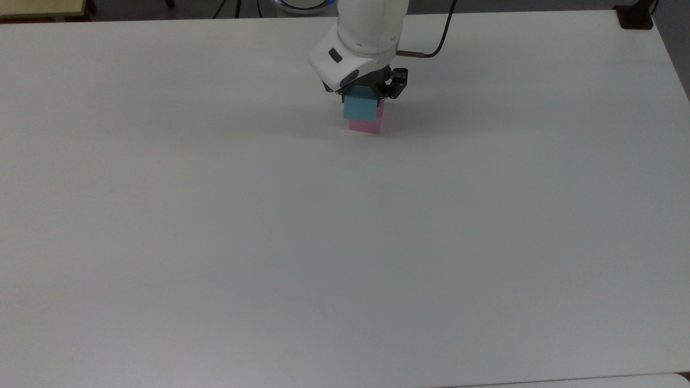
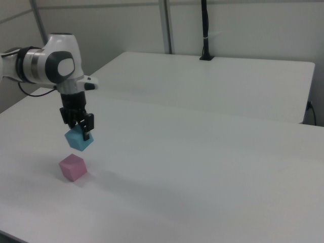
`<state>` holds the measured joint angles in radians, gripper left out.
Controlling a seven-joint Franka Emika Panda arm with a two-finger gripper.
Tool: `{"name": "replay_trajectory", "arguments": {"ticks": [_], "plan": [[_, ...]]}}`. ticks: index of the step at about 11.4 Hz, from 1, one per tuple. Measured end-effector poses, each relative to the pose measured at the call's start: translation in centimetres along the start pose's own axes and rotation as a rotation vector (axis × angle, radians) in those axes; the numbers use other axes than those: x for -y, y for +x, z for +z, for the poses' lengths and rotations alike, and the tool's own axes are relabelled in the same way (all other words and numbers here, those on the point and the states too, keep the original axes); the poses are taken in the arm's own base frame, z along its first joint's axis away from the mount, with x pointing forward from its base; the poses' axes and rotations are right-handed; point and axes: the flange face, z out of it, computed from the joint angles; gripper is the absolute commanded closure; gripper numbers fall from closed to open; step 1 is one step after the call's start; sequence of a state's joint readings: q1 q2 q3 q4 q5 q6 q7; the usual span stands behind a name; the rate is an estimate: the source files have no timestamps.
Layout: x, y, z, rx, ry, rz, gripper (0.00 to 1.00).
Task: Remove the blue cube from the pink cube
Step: 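Carry the blue cube beside the pink cube and lower it, then open the gripper and raise it away from the blue cube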
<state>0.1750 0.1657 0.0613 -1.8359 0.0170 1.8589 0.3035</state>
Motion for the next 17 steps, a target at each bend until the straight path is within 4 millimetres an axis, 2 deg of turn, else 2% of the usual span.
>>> {"name": "replay_trajectory", "arguments": {"ticks": [2, 3, 5, 7, 8, 9, 10, 15, 17], "plan": [[-2.4, 2.6, -1.3, -0.037, 0.017, -0.069, 0.51], [-3.5, 4.5, -1.0, -0.043, 0.022, -0.086, 0.51], [-4.8, 7.8, 1.7, -0.022, 0.005, -0.112, 0.51], [-5.3, 9.8, 4.1, -0.012, -0.005, -0.138, 0.50], [-5.3, 10.6, 4.9, -0.026, -0.017, -0.148, 0.39], [-5.4, 11.1, 5.6, -0.034, -0.031, -0.155, 0.08], [-5.4, 11.3, 6.1, -0.037, -0.038, -0.158, 0.00], [-5.3, 11.6, 5.7, -0.048, -0.039, -0.154, 0.00], [-5.6, 11.5, 3.9, -0.078, -0.035, -0.112, 0.00]]}}
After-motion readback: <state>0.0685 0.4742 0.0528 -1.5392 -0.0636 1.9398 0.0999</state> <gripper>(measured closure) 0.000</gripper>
